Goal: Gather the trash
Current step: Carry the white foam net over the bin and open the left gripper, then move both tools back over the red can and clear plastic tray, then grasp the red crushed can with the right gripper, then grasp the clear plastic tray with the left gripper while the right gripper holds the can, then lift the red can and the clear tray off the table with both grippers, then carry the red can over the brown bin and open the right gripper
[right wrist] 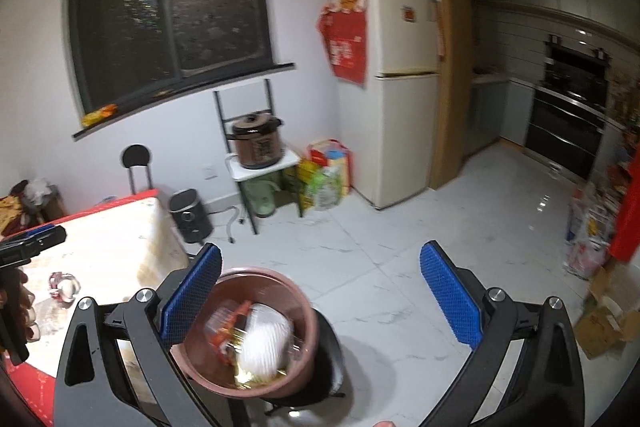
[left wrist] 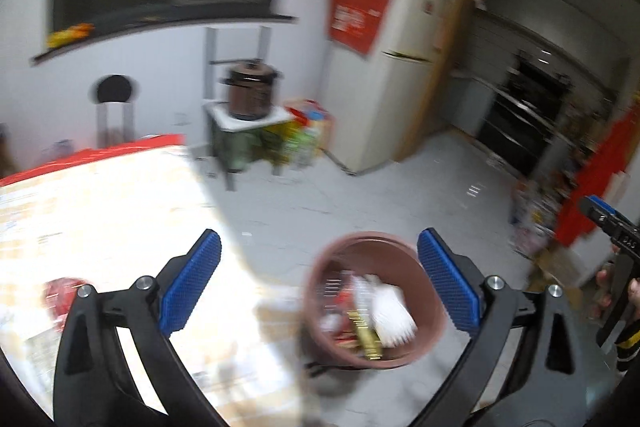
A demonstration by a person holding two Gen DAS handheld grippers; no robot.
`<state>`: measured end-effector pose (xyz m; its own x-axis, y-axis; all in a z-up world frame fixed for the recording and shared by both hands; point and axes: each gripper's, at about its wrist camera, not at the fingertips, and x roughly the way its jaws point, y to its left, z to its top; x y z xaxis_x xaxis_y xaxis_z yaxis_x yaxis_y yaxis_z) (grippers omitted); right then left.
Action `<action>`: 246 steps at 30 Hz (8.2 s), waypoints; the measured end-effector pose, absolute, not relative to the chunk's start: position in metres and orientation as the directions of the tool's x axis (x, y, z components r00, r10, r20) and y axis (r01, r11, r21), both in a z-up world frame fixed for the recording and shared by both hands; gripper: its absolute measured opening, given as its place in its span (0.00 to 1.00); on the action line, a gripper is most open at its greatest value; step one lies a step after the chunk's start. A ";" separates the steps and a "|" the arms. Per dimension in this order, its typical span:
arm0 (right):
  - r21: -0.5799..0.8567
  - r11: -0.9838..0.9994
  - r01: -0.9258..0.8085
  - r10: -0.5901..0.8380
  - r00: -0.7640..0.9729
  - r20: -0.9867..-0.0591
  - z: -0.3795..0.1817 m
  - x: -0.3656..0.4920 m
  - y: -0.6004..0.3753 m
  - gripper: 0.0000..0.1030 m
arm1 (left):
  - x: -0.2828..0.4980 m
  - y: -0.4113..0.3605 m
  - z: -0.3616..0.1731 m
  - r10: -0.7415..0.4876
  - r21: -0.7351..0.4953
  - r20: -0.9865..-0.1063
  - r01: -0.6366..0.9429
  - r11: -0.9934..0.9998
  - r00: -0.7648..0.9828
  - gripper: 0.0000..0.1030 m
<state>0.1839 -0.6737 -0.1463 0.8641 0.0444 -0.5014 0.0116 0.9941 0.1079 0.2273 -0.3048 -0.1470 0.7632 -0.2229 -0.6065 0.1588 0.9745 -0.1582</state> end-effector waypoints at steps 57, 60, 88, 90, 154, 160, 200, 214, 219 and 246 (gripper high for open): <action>0.013 0.834 -0.552 0.341 0.496 -0.798 -0.229 0.224 -0.108 0.95 | 0.103 0.140 -0.283 -0.217 -0.368 -0.716 -0.094 0.925 0.663 0.93; 0.017 0.803 -0.596 0.346 0.443 -0.827 -0.251 0.238 -0.075 0.95 | 0.096 0.153 -0.287 -0.206 -0.379 -0.715 -0.123 0.917 0.668 0.93; 0.030 0.880 -0.475 0.213 0.335 -0.918 -0.323 0.298 -0.041 0.59 | 0.115 0.146 -0.308 -0.287 -0.417 -0.729 -0.071 0.906 0.621 0.91; 0.067 0.883 -0.465 0.243 0.331 -0.912 -0.321 0.298 -0.049 0.50 | 0.120 0.144 -0.309 -0.295 -0.418 -0.731 -0.061 0.907 0.615 0.91; 0.372 0.913 -0.168 0.408 0.394 -0.823 -0.292 0.246 -0.215 0.30 | 0.199 0.024 -0.323 -0.419 -0.180 -0.827 0.530 0.829 0.375 0.84; 0.374 0.913 -0.164 0.409 0.392 -0.824 -0.292 0.247 -0.214 0.30 | 0.193 -0.004 -0.335 -0.314 -0.026 -0.875 0.612 0.790 0.369 0.92; 0.443 0.872 -0.206 0.489 0.386 -0.783 -0.282 0.245 -0.208 0.24 | 0.181 0.038 -0.286 -0.497 -0.328 -0.707 0.389 0.861 0.504 0.94; 0.521 0.831 -0.193 0.547 0.449 -0.707 -0.257 0.232 -0.246 0.23 | 0.175 0.023 -0.237 -0.503 -0.334 -0.631 0.379 0.863 0.591 0.94; 0.535 0.827 -0.171 0.542 0.495 -0.680 -0.245 0.230 -0.285 0.23 | 0.181 -0.004 -0.219 -0.508 -0.320 -0.613 0.398 0.860 0.605 0.94; 0.538 0.842 0.044 0.437 0.529 -0.727 -0.302 0.291 -0.563 0.26 | 0.266 -0.310 -0.207 -0.527 -0.234 -0.676 0.528 0.816 0.515 0.94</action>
<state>0.2911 -0.5632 -0.3020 0.5292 0.4369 -0.7273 0.0436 0.8421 0.5376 0.2662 -0.3095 -0.2065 0.5151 -0.5270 -0.6760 0.5279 0.8164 -0.2342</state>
